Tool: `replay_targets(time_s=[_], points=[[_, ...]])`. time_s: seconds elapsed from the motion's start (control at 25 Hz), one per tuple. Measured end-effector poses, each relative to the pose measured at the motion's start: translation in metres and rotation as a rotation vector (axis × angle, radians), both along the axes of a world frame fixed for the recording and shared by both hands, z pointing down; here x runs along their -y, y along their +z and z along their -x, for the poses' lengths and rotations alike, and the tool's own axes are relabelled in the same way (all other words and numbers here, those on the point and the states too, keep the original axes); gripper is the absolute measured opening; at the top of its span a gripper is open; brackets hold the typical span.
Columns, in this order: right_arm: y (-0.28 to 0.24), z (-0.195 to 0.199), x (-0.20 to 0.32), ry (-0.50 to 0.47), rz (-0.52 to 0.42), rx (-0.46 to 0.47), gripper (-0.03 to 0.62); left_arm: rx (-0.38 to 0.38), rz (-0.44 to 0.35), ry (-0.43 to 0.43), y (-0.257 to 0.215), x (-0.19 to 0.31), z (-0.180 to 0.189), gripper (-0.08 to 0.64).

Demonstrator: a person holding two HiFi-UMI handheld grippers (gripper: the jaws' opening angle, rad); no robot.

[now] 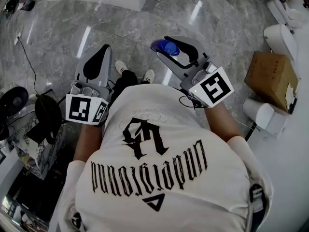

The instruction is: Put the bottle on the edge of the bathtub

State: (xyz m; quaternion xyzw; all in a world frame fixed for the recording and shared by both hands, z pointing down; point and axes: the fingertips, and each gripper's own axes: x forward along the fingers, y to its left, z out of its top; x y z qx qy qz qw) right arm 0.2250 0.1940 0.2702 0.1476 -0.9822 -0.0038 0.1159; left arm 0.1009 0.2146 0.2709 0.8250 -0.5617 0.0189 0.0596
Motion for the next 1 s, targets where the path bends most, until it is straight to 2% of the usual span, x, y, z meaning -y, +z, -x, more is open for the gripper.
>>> replay_targets(time_s=[0.56, 1.0], points=[[0.001, 0.049, 0.024, -0.003, 0.013, 0.002, 0.156, -0.018, 0.016, -0.015, 0.008, 0.022, 0.052, 0.015], [-0.007, 0.141, 0.073, 0.049, 0.015, 0.009, 0.156, -0.011, 0.014, 0.009, 0.000, 0.062, 0.149, 0.015]])
